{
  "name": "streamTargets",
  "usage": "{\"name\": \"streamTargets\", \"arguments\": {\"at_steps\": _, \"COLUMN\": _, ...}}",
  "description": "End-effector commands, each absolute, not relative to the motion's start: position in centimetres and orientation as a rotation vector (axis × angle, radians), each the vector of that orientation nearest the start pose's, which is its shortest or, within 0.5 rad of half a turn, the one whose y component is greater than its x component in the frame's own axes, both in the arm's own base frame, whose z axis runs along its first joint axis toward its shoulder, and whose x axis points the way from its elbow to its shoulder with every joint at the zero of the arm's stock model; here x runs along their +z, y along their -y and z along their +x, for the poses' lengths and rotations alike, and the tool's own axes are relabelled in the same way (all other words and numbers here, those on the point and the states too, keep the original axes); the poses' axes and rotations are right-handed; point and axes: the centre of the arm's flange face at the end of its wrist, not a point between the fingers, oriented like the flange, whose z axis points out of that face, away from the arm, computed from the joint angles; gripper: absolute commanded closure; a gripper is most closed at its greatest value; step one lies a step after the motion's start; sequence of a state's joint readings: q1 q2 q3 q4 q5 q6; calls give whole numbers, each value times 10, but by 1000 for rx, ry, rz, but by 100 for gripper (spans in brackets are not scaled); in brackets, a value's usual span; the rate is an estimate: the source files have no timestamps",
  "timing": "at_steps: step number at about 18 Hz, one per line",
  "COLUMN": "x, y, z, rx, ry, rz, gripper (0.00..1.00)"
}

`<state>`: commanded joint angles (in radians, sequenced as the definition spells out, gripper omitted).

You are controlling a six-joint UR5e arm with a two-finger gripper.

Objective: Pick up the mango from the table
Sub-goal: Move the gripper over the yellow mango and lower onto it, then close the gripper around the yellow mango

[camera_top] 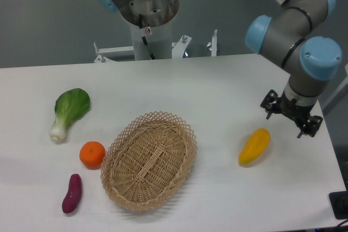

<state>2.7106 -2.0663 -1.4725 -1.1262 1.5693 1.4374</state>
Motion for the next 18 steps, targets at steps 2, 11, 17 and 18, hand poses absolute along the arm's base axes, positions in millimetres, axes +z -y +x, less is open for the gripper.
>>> {"name": "streamTargets", "arguments": {"at_steps": 2, "x": 279, "y": -399, "z": -548, "rx": 77, "ry": -466, "rz": -3088, "gripper": 0}}
{"name": "streamTargets", "arguments": {"at_steps": 11, "x": 223, "y": -427, "z": -535, "rx": 3, "ry": -436, "rz": -3084, "gripper": 0}}
{"name": "streamTargets", "arguments": {"at_steps": 17, "x": 204, "y": -434, "z": -533, "rx": 141, "ry": -442, "rz": -3053, "gripper": 0}}
{"name": "streamTargets", "arguments": {"at_steps": 18, "x": 202, "y": -434, "z": -533, "rx": 140, "ry": -445, "rz": -3054, "gripper": 0}}
